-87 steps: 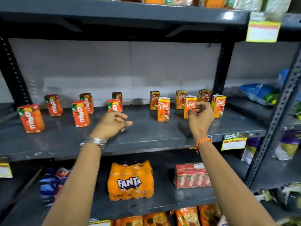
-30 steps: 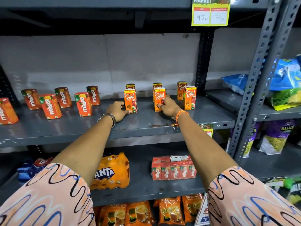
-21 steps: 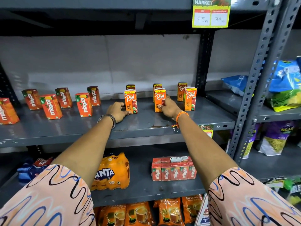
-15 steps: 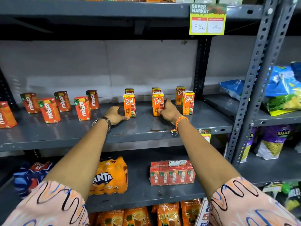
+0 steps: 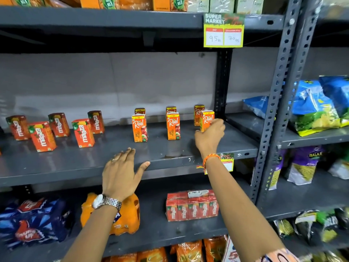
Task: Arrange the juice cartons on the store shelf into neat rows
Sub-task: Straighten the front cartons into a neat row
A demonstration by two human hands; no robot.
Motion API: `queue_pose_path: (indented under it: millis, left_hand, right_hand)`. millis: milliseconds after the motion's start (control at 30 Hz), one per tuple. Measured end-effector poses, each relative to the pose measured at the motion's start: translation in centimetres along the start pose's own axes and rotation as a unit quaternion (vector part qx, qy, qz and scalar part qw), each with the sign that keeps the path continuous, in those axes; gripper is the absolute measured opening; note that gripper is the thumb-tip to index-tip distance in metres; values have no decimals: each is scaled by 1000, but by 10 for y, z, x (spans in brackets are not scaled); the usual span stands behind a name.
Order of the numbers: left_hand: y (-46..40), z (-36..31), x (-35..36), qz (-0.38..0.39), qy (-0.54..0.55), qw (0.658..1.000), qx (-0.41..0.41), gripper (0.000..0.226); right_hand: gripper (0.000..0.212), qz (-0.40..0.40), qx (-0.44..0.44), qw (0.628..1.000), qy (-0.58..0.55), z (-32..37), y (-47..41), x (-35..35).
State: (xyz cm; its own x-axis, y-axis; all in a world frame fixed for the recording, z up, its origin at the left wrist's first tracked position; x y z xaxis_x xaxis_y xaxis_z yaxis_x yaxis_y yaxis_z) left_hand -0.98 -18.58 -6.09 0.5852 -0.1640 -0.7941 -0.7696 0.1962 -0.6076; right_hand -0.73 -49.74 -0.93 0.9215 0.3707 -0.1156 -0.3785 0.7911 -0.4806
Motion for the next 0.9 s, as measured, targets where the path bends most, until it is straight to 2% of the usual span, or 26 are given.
queue_pose_path:
  millis: [67,167,367,533,900]
  left_hand:
    - [1,0,2,-4,-9,1000,-2,90]
    - [0,1,1,-5,-10,1000,-10,90]
    - [-1,0,0,-3,-14,1000,-16,85]
    - [-1,-1,-2,-4,-12,1000,-18,88]
    - [0,-2,-2,-13,-5,1000,-12,89]
  right_hand:
    - [77,-6,49,999,19,-3,-8,3]
    - [100,45,125,990,48,-12,-27,18]
    - [78,114,113,981,104,-34,-44,37]
    - [60,118,105,984,86,-34,-44,39]
    - [62,139,99,978,116,-34,-42,38]
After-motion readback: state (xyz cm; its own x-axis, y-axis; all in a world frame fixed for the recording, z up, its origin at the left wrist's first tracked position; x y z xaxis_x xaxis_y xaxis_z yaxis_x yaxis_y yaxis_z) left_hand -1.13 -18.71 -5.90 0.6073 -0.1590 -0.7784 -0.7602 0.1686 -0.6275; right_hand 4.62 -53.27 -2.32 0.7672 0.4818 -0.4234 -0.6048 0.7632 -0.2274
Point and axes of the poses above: each hand's wrist, its own y-axis away from the middle knuckle, its own x-axis out of the palm, z = x × y, the point moved 8 cm from there along -y, towards the middle knuckle, and after that the axes turned 7 degrees about -z, right-handed, at the moved point
